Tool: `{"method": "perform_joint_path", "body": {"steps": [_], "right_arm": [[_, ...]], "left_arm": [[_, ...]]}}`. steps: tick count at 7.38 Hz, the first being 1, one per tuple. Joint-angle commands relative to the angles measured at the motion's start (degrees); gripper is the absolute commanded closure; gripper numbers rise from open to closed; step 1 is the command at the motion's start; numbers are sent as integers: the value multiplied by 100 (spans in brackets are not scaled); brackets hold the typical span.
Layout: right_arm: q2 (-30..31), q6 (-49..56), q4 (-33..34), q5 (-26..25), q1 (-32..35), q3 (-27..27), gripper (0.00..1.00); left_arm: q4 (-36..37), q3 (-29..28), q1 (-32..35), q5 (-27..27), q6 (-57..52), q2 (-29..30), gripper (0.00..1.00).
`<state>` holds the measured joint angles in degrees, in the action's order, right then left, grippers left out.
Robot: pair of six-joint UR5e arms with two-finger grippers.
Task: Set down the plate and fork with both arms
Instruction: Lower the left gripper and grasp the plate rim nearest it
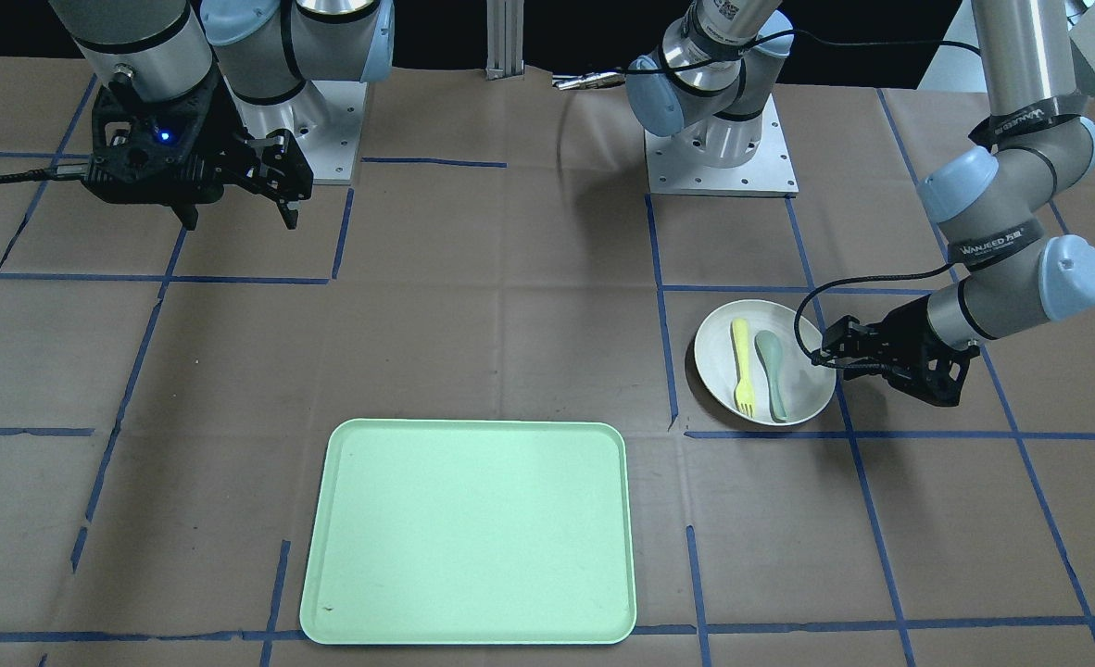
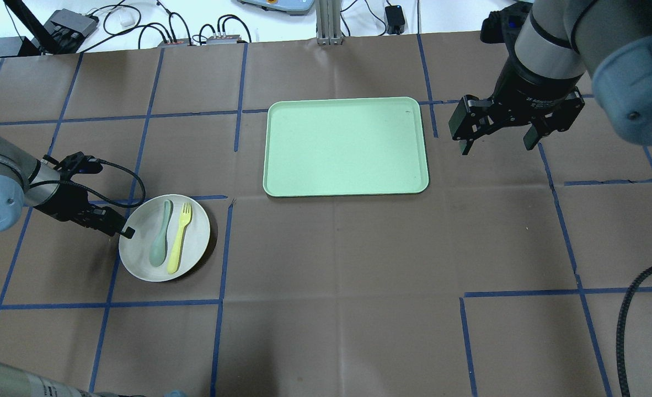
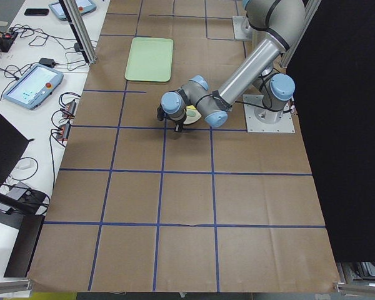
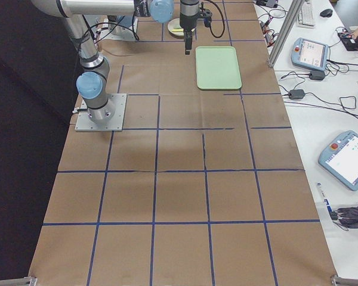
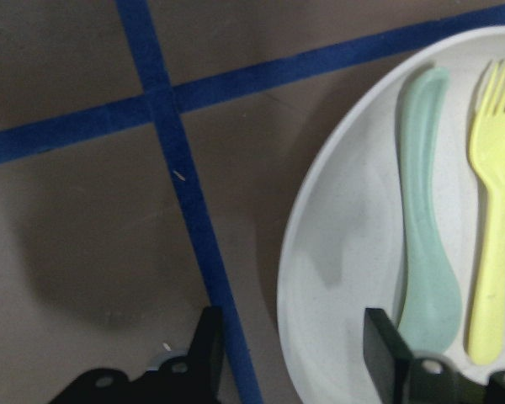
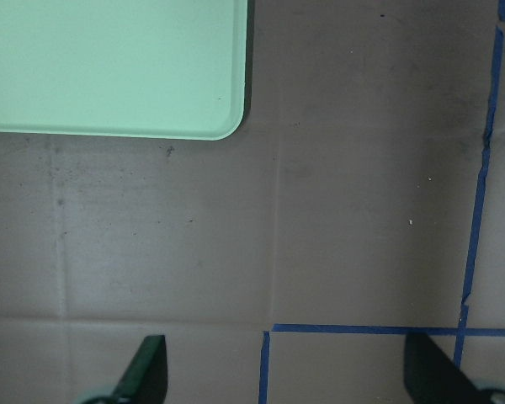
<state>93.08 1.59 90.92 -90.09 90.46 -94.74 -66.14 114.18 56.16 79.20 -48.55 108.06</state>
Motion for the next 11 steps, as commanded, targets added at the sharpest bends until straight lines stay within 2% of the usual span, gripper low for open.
{"method": "perform_joint_path", "body": {"steps": [1,5,6,9,10,11], "right_arm": [[0,8,5,0,-2,0,0],[0,0,5,0,7,0,0],[0,0,5,0,-2,0,0],[0,-9,5,0,15,0,0],[0,-9,13,0,7,0,0],[0,-9,5,9,7,0,0]], "left_arm": [[14,-9,0,-1,178,5,53],[23,-1,0,-19,468,14,53],[23,-9,0,-19,504,14,60],[23,-1,0,-19,627,14,93],[23,-9,0,-19,636,-12,100],[23,-9,9,-19,697,-65,100]]}}
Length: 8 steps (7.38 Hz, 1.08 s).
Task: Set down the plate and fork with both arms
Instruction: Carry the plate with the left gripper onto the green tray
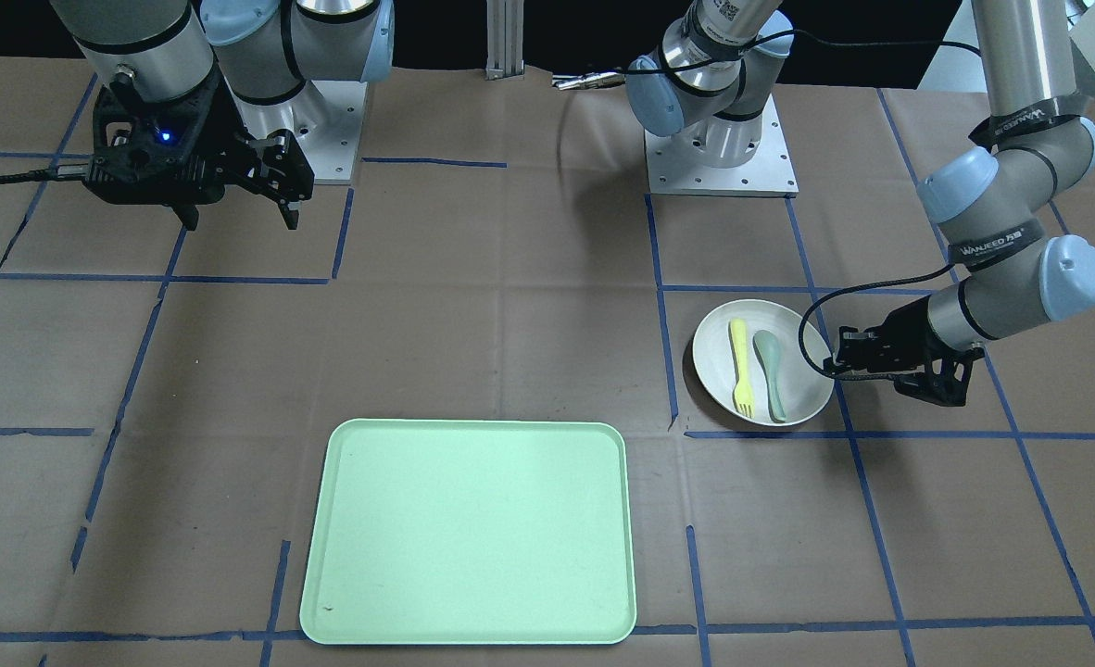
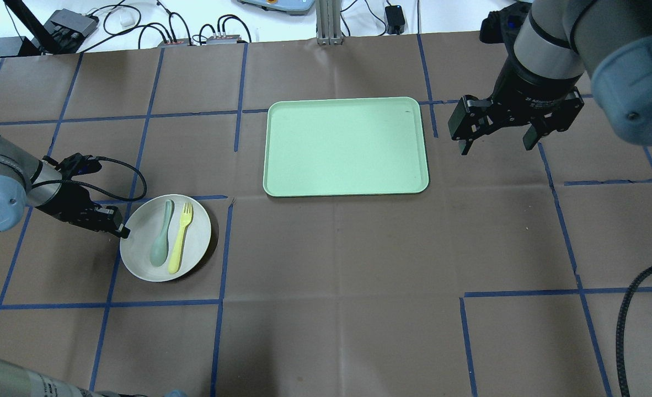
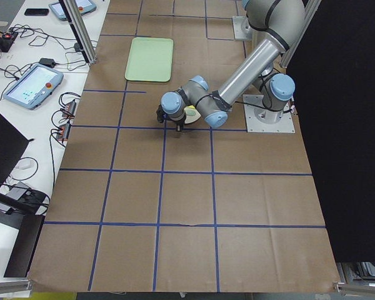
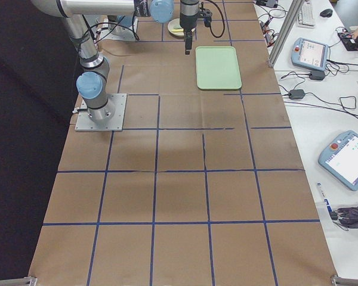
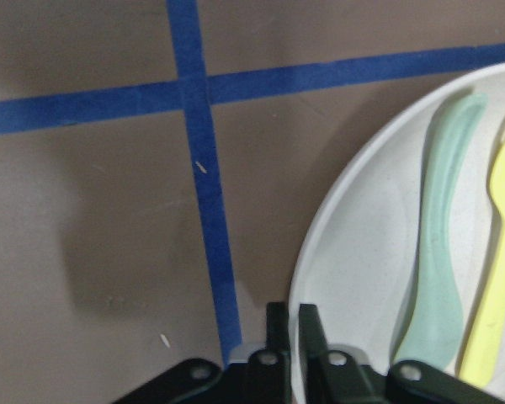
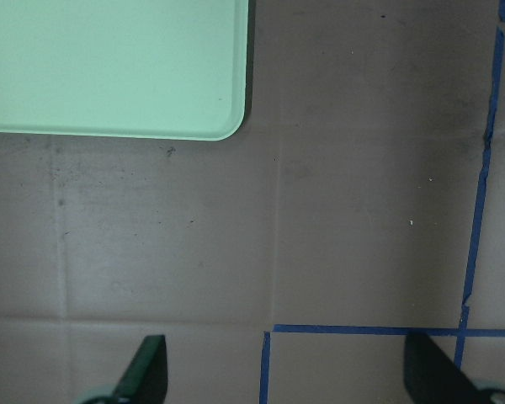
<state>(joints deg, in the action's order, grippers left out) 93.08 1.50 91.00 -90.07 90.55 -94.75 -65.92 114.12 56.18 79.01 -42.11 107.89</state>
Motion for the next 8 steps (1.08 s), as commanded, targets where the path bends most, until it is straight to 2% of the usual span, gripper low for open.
{"method": "perform_joint_path", "body": {"steps": [1,2,3,5,8], "right_arm": [[0,-1,-4,7,6,0,0],[0,8,-4,-2,-11,0,0],[0,-1,-4,7,6,0,0],[0,8,-4,-2,-3,0,0],[0,8,-4,7,-3,0,0]], "left_arm": [[-35,-38,51,-139,271,-145,100],[-44,-65,121,-524,743,-181,100],[-35,-91,226,-554,992,-242,100],[-18,-275,996,-545,1614,-470,100],[-53,-1151,2201,-563,2556,-174,100]]}}
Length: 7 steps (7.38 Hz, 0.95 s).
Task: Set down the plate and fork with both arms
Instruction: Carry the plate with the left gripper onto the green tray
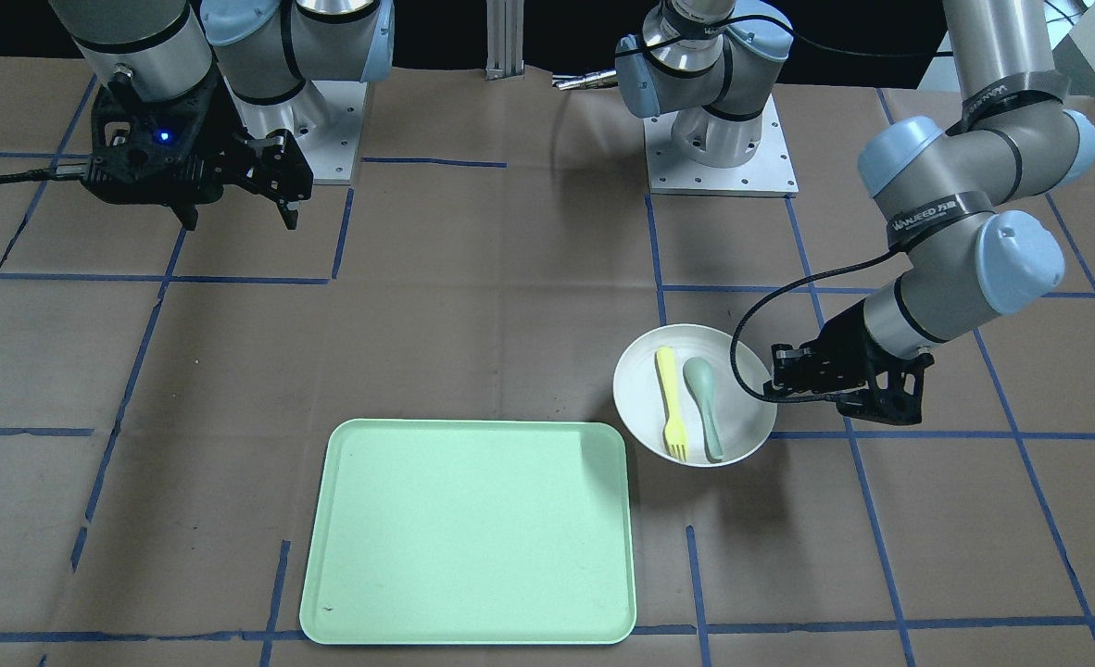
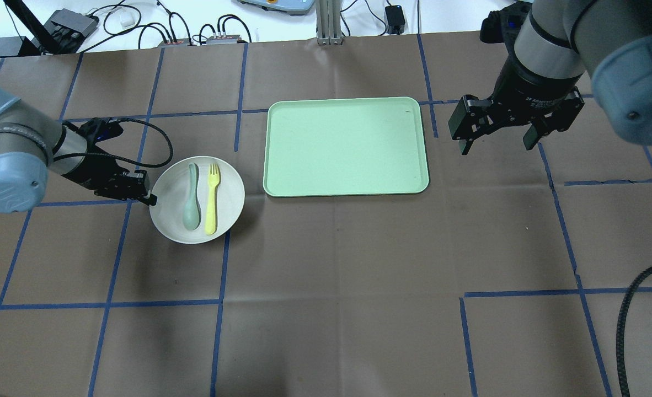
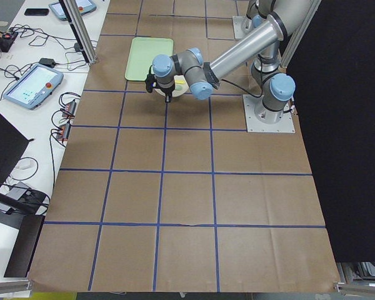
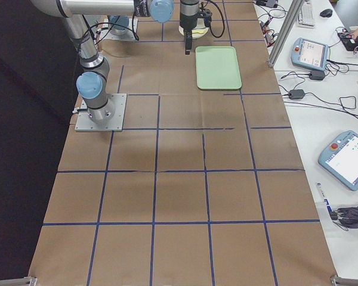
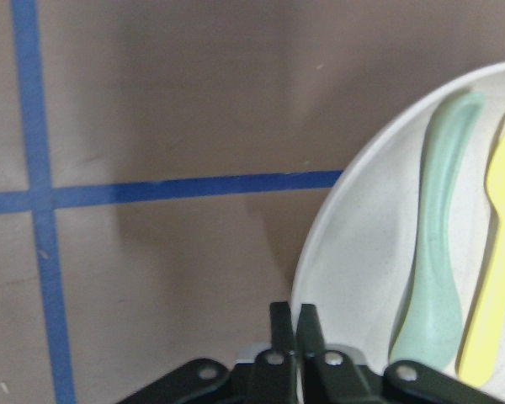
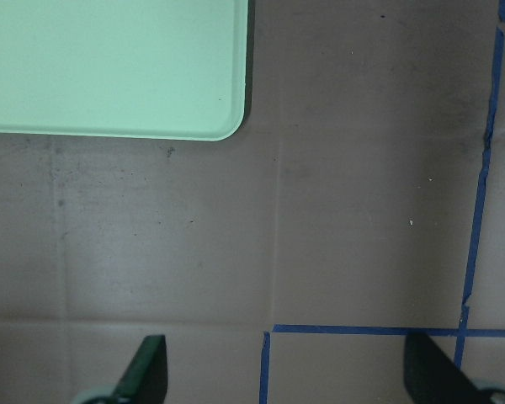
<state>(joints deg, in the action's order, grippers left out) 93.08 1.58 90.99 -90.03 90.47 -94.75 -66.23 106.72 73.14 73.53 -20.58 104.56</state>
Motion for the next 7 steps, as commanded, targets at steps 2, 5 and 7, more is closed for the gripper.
{"method": "perform_joint_path", "body": {"steps": [2,5,7], "right_arm": [[0,0,-11,-6,6,0,0],[0,0,-3,3,6,0,0],[0,-9,-3,-6,6,0,0]], "left_arm": [[-22,-1246,1155,-321,1009,878,100],[40,-2354,1825,-260,1346,2082,100],[40,-2603,1984,-260,1451,2393,100]]}}
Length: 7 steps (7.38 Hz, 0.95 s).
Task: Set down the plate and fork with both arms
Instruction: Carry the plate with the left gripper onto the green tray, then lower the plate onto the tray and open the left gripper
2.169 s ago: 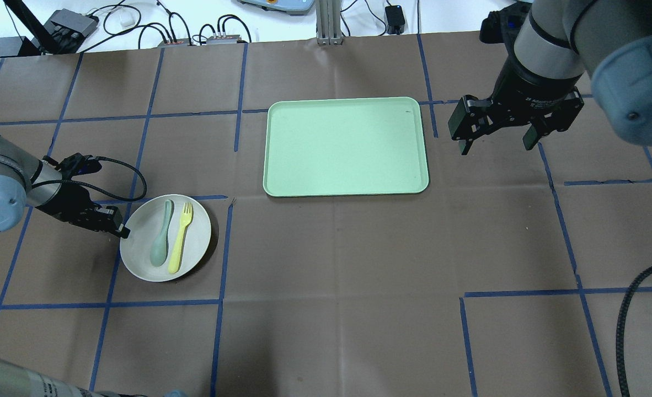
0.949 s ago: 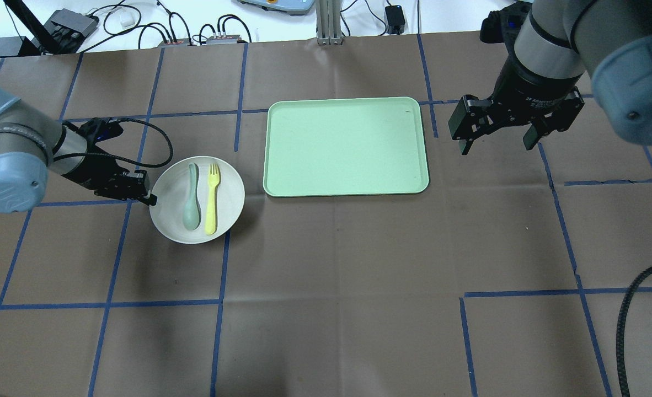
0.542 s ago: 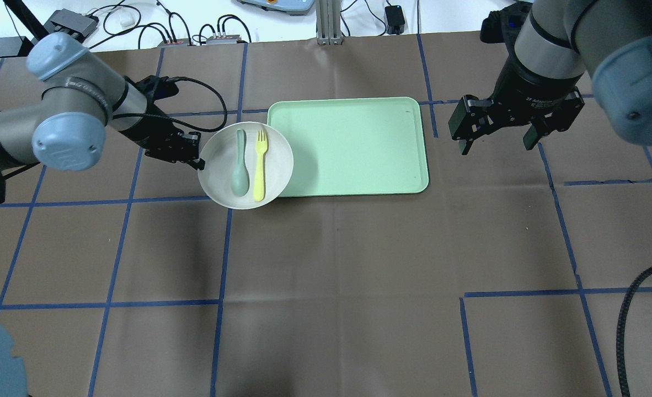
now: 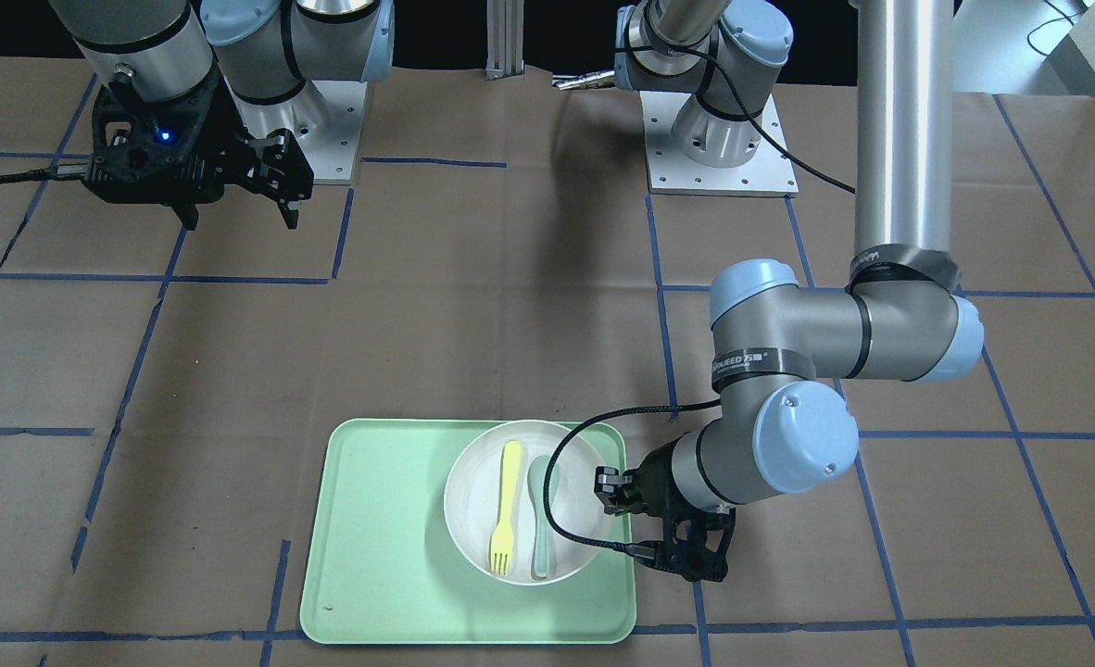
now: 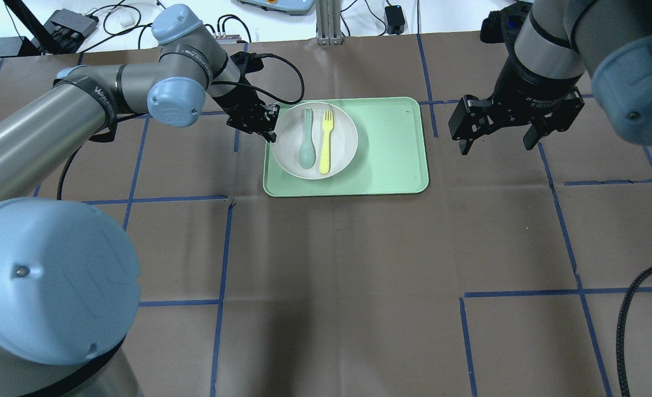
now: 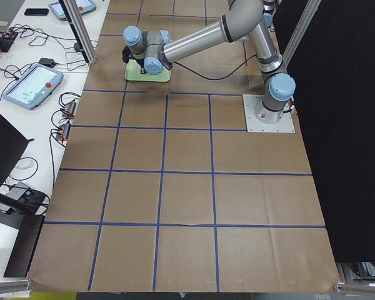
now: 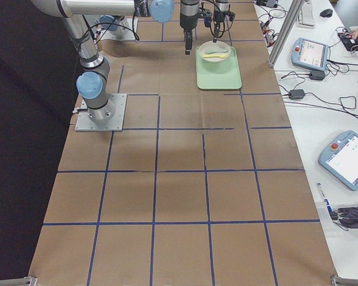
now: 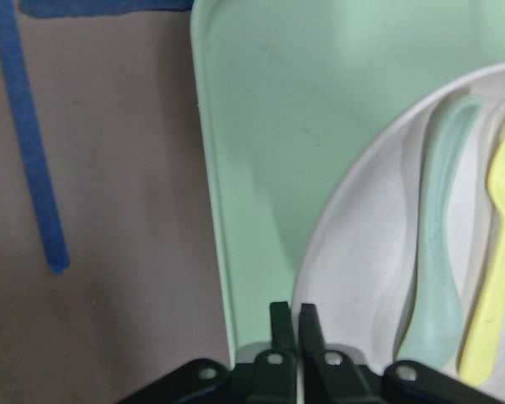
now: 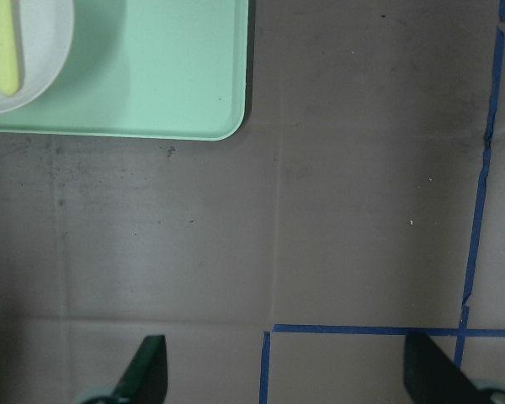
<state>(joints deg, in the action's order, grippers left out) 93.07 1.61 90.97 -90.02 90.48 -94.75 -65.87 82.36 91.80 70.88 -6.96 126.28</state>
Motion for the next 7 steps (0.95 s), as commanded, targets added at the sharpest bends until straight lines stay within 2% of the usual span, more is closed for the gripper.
{"method": "perform_joint_path", "body": {"steps": [1,7], "right_arm": [[0,-3,0,2,4,0,0],[0,6,-9,-7,-4,0,0]], "left_arm": [[12,-193,188,5,142,291,100],[4,-554,330,-48,380,537,99]]}}
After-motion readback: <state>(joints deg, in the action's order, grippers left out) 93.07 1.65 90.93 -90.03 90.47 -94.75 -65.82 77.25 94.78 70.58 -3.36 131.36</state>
